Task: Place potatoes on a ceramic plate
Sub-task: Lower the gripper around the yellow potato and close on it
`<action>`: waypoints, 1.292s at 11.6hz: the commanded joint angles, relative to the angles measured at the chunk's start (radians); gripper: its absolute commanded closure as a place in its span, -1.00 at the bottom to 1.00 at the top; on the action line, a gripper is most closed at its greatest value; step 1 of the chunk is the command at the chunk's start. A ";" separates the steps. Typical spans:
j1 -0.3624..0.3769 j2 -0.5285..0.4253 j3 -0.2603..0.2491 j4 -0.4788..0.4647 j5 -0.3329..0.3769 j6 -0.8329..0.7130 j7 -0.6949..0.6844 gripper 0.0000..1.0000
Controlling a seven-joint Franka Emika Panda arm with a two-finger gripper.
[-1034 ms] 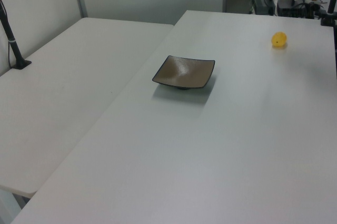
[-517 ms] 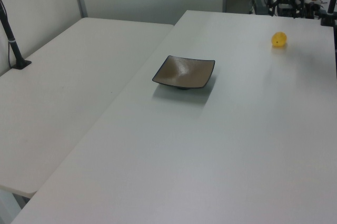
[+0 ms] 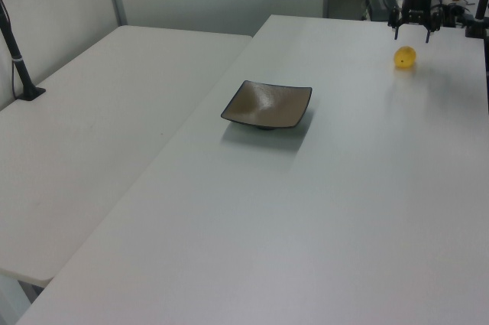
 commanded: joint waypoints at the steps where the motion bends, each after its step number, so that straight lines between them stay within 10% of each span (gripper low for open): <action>1: 0.001 0.015 -0.010 -0.039 -0.012 0.075 -0.020 -1.00; 10: -0.002 0.041 -0.010 -0.121 -0.012 0.236 -0.020 -0.80; 12: -0.002 0.041 -0.010 -0.121 -0.013 0.235 -0.020 -0.44; 15: -0.002 0.038 -0.010 -0.118 -0.013 0.223 -0.020 0.68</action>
